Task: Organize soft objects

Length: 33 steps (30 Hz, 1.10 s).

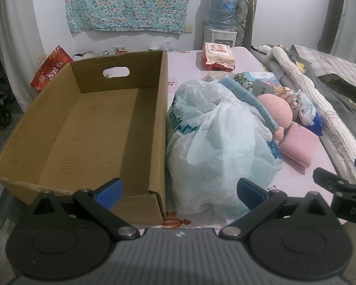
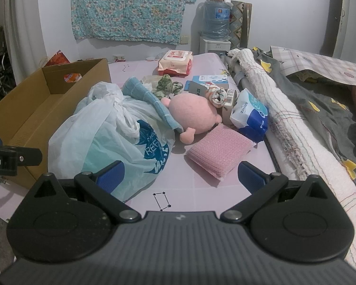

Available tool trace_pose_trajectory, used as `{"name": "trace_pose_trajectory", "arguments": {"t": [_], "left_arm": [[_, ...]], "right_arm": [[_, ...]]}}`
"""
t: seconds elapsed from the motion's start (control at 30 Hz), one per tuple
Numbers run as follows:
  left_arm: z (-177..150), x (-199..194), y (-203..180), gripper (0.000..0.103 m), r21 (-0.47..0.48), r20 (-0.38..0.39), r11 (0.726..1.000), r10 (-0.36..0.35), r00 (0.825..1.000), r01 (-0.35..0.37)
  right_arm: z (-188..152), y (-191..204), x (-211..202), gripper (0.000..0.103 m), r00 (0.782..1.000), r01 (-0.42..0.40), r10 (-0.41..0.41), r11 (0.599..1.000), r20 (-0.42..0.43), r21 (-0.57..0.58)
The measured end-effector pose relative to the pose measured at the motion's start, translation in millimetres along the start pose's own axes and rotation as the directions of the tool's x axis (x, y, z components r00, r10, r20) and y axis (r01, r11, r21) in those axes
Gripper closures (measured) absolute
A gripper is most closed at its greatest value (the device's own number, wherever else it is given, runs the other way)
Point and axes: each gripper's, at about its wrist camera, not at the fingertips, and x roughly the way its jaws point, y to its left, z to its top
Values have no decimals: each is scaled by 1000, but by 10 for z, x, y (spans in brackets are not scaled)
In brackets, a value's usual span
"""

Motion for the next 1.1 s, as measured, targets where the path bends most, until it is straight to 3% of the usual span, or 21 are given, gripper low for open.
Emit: {"name": "trace_pose_trajectory", "arguments": {"t": [0.7,0.9,1.1], "left_arm": [[-100,47,76,0,7,-1,1000,3,1000,-3],[-112,-104,-99,0,77,93,995,-65,994,58],[56,-261,-437,0,219,190,965,-190,963,147]], "right_arm": [[-100,-55,9,1,1000,-13,13,999,6,30],[-332,-289,-6,1,999,-39,36,994,32,101],[-541,-802,10,1,995,-90,74,958,68,273]]}}
